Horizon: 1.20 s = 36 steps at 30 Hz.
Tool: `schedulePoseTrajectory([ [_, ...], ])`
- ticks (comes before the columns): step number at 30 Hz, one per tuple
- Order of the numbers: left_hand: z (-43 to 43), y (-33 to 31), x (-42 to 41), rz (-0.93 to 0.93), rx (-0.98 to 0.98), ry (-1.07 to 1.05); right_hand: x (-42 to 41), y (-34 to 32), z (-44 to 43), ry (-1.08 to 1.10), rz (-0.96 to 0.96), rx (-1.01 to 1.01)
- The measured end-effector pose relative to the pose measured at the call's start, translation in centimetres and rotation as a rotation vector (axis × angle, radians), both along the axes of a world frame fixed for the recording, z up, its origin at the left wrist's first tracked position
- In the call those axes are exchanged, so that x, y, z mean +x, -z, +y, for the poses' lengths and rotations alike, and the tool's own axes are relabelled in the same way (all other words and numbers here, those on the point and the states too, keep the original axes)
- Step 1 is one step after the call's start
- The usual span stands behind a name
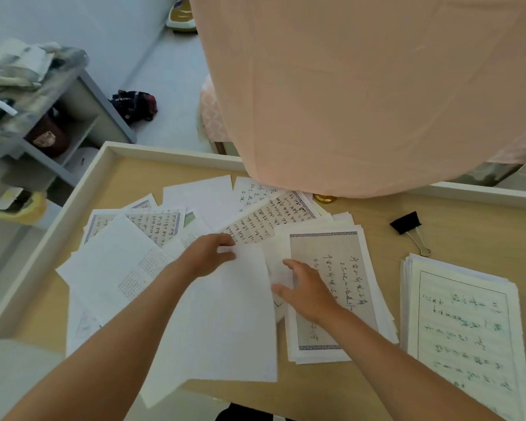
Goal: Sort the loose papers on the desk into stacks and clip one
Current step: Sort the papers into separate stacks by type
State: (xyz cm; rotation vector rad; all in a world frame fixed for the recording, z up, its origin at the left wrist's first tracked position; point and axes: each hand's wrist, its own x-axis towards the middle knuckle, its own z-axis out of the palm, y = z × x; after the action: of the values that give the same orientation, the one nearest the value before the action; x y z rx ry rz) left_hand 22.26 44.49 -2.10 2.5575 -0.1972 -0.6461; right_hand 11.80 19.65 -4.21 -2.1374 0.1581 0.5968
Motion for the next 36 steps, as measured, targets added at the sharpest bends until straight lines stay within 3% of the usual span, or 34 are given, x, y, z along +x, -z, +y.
schedulePoseTrajectory([
  [3, -1.2, -2.9, -1.6, -0.104, -0.163, -0.116, 0.9, -0.9, 0.9, 0.156, 0.127, 0.24],
  [8, 1.6, -3.8, -5.0, -0.521, -0.088, -0.295, 3.2, -3.0, 2.8, 0.35, 0.079, 0.245],
  [14, 10.9, -1.2, -9.4, -0.116, 0.163, -0.771, 5.8, -4.5, 7.0, 0.383, 0.104, 0.346],
  [18, 16.8, 0.3, -11.8, 0.078, 0.134, -1.021, 7.2, -3.8, 12.9, 0.276, 0.048, 0.252],
  [21, 20.7, 1.5, -12.4, 0.108, 0.038, -1.155, 8.5, -3.1, 18.8, 0.128, -0.023, 0.102],
  [25, 24.3, 1.8, -11.7, 0.124, -0.13, -1.232, 10.1, -2.6, 26.5, 0.019, -0.101, 0.015],
  [31, 28.3, 2.8, -9.9, 0.13, -0.342, -1.171, 11.9, 0.2, 34.4, -0.103, 0.016, -0.244],
  [36, 30.5, 3.3, -8.4, 0.209, -0.565, -1.231, 11.7, 1.0, 36.8, 0.006, 0.071, -0.312],
])
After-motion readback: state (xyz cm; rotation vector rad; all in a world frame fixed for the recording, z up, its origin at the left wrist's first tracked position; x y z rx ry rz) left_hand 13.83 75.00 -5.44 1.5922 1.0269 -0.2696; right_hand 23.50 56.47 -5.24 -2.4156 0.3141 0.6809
